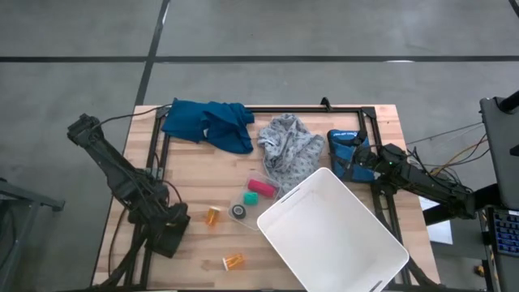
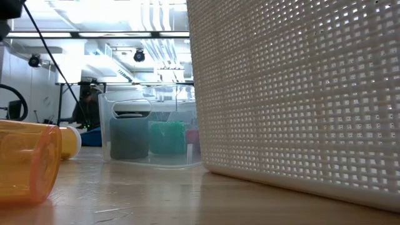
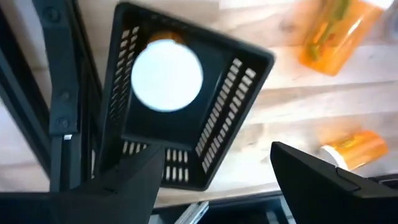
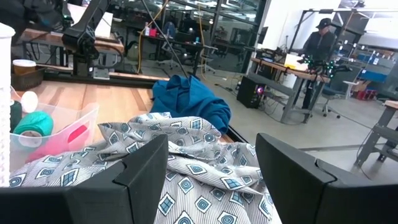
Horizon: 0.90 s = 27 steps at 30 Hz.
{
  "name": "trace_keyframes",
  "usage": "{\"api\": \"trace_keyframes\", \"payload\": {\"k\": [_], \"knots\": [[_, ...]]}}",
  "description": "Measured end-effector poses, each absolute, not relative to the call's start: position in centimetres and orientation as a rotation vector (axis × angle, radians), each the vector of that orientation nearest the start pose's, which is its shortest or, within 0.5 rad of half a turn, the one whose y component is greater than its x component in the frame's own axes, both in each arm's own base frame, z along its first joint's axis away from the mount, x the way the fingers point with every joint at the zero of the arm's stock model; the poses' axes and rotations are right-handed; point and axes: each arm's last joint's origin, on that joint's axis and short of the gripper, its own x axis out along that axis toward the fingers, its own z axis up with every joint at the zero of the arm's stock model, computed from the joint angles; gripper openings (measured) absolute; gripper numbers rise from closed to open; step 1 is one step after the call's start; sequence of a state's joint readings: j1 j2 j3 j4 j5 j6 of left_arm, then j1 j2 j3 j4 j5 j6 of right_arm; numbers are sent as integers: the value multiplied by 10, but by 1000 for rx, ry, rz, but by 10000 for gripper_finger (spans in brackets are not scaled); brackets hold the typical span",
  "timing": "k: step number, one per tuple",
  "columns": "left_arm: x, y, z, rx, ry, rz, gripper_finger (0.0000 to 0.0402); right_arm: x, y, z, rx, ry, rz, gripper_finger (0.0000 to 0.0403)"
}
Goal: Pick & Place Medicine items
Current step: Put the top orange medicine bottle into the black bin
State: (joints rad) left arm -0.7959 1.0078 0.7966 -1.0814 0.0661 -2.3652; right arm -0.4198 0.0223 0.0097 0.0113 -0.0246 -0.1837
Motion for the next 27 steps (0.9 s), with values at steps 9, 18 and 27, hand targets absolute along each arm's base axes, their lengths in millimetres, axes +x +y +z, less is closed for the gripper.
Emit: {"api": "trace_keyframes", "payload": {"k": [9, 18, 27], "knots": [[129, -113, 248, -1297, 1214, 991, 296, 90, -40, 166, -181, 38, -394, 240], [175, -67, 246, -1147, 1412, 823, 296, 90, -39, 166, -181, 38, -394, 240], [217, 7, 211, -1175, 1560, 734, 296, 90, -39, 166, -181, 38, -393, 240]]}}
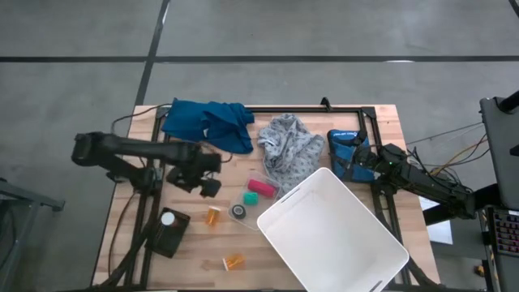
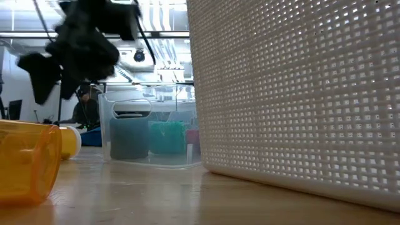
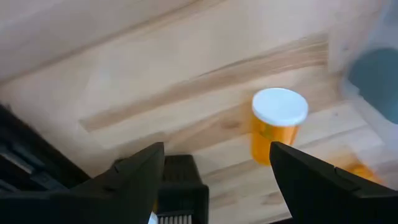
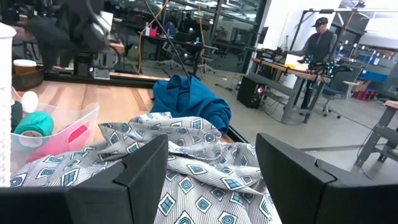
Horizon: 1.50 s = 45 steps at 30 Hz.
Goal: Pick & Place Medicine items
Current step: Put the top orange medicine bottle into the black bin
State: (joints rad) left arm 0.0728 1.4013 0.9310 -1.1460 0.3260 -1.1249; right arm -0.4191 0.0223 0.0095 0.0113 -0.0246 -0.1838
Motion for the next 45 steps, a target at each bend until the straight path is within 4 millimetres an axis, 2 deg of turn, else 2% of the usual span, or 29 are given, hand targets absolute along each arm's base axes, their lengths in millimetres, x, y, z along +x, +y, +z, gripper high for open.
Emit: {"api": "trace_keyframes", "payload": {"k": [4, 8, 16, 35, 40, 45], "knots": [[241, 21, 193, -1128, 1669, 636, 296, 90, -39, 166, -182, 38, -394, 240], [269, 27, 191, -1046, 1731, 553, 296, 90, -39, 166, -183, 38, -394, 240], [309, 33, 187, -950, 1761, 604, 297, 90, -39, 166, -183, 38, -394, 240], [316, 37, 152, -923, 1889, 597, 308, 90, -39, 166, -183, 38, -394, 240], [319, 35, 137, -977, 1955, 513, 308, 90, -39, 166, -182, 38, -394, 240], [319, 35, 130, -1035, 2003, 434, 308, 90, -39, 166, -181, 37, -393, 240]]}}
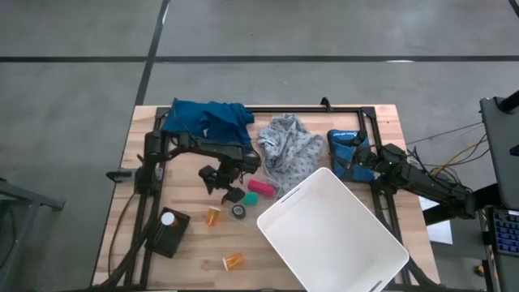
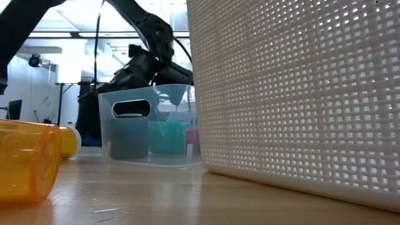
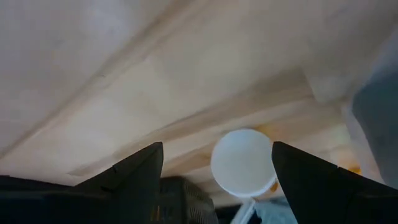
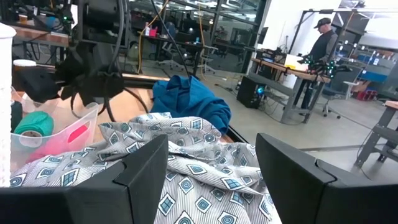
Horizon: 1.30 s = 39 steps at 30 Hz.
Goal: Pick & Place Medicine items
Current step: Put the top orange medicine bottle into the black bin
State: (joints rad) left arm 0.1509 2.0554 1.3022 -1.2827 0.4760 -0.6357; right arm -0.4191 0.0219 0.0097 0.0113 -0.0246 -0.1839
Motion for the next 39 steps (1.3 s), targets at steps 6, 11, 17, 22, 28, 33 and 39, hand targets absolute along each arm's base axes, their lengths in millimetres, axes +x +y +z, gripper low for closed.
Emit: {"api": "trace_keyframes", "payload": {"k": [6, 11, 17, 22, 28, 33, 39], "knots": [[319, 35, 129, -1067, 2012, 366, 308, 90, -39, 166, -182, 37, -394, 240], [319, 36, 129, -1074, 2010, 367, 308, 90, -39, 166, -183, 38, -394, 240], [319, 34, 129, -1069, 2009, 366, 308, 90, -39, 166, -183, 38, -394, 240], [312, 33, 119, -1084, 2030, 375, 308, 90, -39, 166, -183, 38, -394, 240], [307, 31, 114, -1131, 2026, 356, 308, 90, -39, 166, -181, 37, -394, 240], [310, 33, 115, -1136, 2014, 354, 308, 90, -39, 166, -181, 37, -394, 240], [310, 35, 116, -1140, 2010, 356, 308, 90, -39, 166, -183, 38, -394, 240]]}}
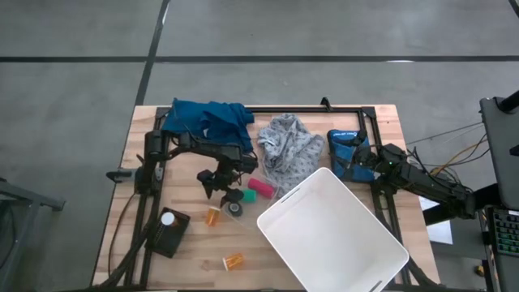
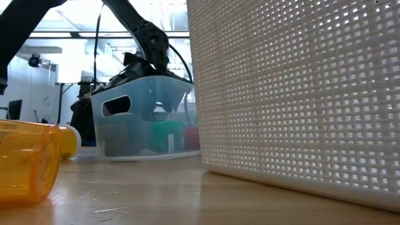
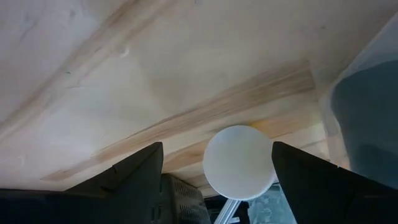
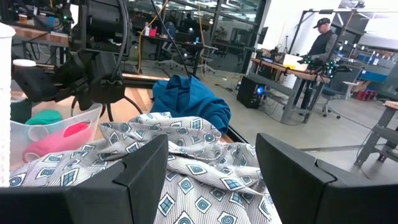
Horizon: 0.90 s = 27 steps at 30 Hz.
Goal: Pick & Place Medicine items
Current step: Put the top orange medicine bottle into the black bin
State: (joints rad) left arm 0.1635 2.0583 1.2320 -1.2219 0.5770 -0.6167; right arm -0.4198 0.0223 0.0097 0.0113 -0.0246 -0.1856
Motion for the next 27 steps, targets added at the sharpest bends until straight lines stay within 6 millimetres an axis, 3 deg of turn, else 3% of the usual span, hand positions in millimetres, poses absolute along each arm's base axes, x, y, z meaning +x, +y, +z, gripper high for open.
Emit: {"api": "trace_keyframes", "payload": {"k": [21, 27], "knots": [[306, 36, 151, -1100, 1876, 485, 308, 90, -39, 166, -182, 38, -394, 240], [303, 33, 148, -1093, 1882, 507, 308, 90, -39, 166, -183, 38, -394, 240]]}}
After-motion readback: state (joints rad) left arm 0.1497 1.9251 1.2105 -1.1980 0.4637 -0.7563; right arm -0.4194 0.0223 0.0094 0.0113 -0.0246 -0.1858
